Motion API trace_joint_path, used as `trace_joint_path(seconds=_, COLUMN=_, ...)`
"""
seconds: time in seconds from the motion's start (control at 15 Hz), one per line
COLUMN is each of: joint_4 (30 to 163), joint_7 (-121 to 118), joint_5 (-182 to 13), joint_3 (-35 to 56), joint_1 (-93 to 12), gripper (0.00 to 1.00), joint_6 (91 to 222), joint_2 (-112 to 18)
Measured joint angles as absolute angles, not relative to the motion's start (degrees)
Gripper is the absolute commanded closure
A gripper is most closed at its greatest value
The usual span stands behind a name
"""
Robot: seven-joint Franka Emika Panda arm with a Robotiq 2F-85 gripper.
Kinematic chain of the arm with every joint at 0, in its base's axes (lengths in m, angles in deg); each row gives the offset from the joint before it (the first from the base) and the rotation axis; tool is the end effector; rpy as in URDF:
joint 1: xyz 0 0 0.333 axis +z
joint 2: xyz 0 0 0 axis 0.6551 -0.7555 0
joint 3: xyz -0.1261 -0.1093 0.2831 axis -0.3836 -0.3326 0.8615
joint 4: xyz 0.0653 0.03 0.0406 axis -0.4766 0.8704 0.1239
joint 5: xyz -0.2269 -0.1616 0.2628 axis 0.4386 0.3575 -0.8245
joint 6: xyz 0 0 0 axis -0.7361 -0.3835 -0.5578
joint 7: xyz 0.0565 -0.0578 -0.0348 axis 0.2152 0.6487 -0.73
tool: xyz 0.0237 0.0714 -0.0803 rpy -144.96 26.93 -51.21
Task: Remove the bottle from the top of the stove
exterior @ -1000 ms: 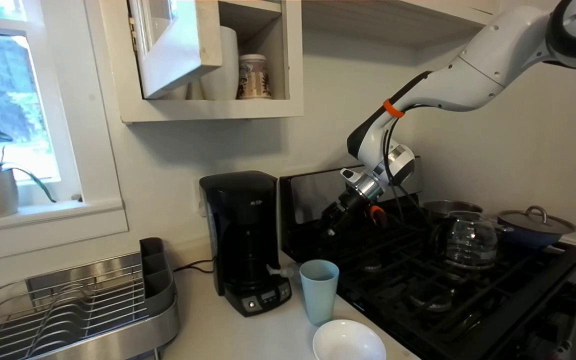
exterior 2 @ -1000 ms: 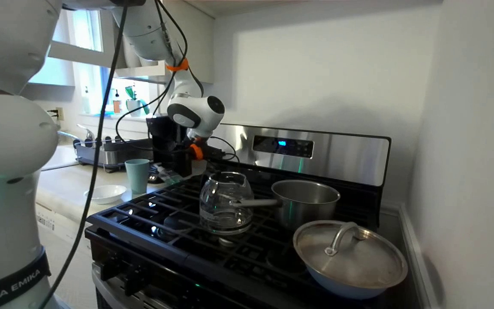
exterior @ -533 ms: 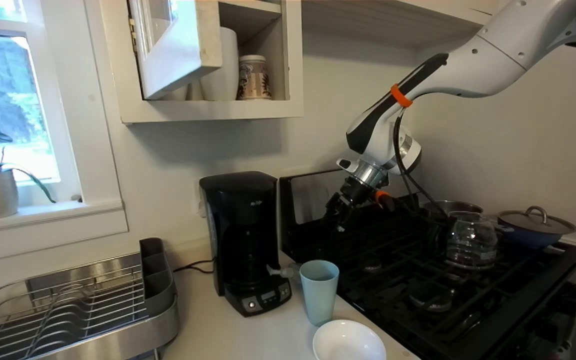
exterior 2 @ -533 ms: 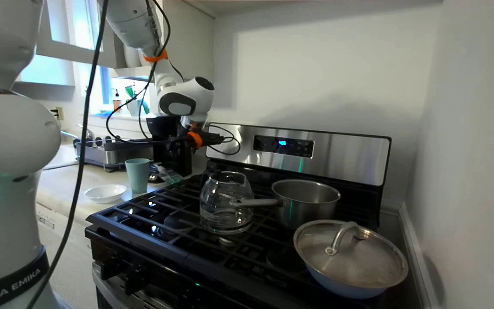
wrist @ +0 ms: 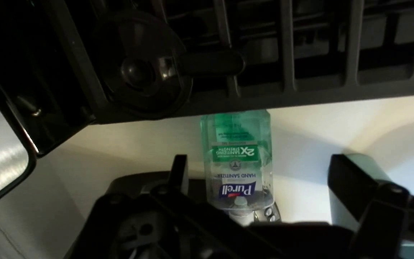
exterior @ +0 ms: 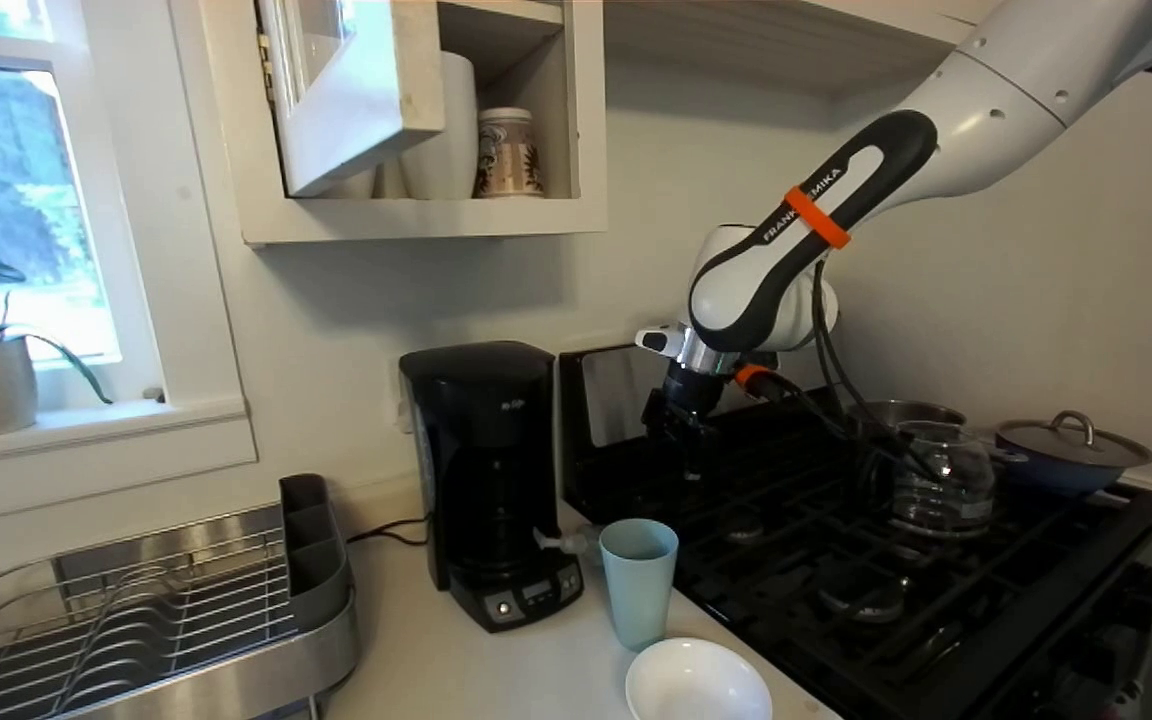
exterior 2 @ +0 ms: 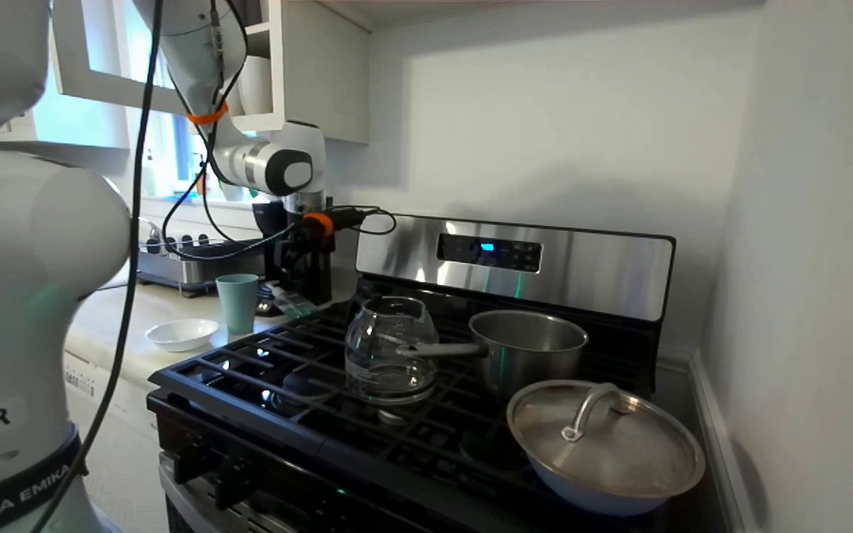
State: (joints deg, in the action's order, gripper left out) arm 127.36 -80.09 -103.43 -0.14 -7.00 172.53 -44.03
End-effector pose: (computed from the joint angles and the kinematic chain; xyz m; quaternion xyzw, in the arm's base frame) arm 0.5509 0.1944 0.3349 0.7529 0.6435 0.1381 0.0067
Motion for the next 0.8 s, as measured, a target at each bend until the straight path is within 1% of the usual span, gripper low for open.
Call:
trace_joint_path(seconds=0.13, joint_4=126.4, joint_7=-75.6, joint_5=-94.2, joint_3=-5.6, joint_1=-2.3, gripper=0.00, joint_6=170.3, joint_2=-44.1)
trace_joint_path(seconds=0.2, joint_4=125.7, joint_7=-74.2, joint_5=-90.5, joint_3=-7.0, joint_1=-1.3, gripper=0.00, joint_6=169.3, joint_2=-44.0)
trace_joint_path(seconds=0.33, joint_4=124.7, joint_7=-73.4, joint_5=-87.5, joint_3=-7.9, joint_1=-1.0, gripper=0.00, joint_6=168.1, joint_2=-44.0)
trace_joint_path(seconds=0.8, joint_4=124.5, joint_7=-73.4, joint_5=-86.9, joint_3=-8.0, joint_1=-1.0, gripper=0.00, joint_6=167.7, joint_2=-44.0)
